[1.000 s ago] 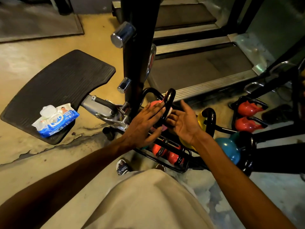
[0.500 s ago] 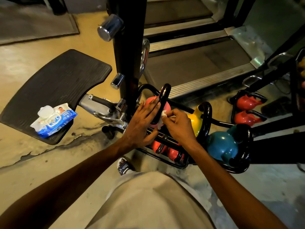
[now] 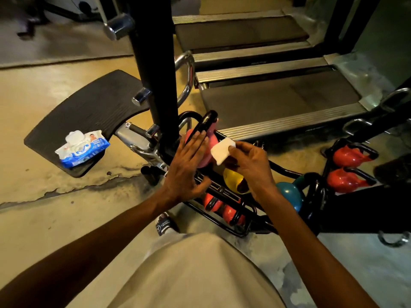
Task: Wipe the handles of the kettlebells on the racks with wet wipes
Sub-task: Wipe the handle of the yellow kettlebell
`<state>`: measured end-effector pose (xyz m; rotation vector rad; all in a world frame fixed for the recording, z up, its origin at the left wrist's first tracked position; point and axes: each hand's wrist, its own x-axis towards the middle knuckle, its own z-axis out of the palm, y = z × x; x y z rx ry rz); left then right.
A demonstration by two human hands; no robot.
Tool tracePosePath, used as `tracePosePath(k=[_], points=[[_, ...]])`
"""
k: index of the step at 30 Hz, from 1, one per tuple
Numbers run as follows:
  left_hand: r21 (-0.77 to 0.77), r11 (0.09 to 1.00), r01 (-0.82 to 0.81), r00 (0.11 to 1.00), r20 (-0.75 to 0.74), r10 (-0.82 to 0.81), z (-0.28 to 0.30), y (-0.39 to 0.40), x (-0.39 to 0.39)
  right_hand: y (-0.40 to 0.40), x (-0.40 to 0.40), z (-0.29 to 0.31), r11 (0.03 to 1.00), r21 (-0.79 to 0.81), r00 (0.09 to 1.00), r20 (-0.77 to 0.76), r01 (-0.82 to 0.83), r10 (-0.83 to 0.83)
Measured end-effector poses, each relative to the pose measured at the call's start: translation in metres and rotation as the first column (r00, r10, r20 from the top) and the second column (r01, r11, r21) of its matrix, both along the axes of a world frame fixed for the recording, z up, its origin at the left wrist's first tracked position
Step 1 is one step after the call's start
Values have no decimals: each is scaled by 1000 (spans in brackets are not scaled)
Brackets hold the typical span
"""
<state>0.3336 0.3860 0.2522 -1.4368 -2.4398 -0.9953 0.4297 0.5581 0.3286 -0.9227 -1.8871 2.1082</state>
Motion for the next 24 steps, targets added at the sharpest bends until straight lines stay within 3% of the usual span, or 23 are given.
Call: tracePosePath(k=[3,8,13,16,19,22,24], points=[[50,999,18,1000,-4,-18,9,14,26,20,22,5,996,-41,994,-82,75,-78],[30,998,59,998,30,-60,13,37,63,52,50,4,955,-110,956,-75,276,-285],[20,997,78,996,32,-79,14,57,88,74,67,-7,947,-111,948,-75,301,-310],[21,996,92,994,49,-93,15,66,97,84,65,-15,944,14,940,-91,331,-328],[4,993,119,991,58,-119,16,73,99,88,64,-15,919,242,948,-146,313,-284],[-29,987,155,987,51,-154,14,80,94,93,59,-12,810,554,978,-180,191,-107],[-43,982,185,982,42,-183,11,85,88,102,49,-19,657,752,991,-118,45,68]])
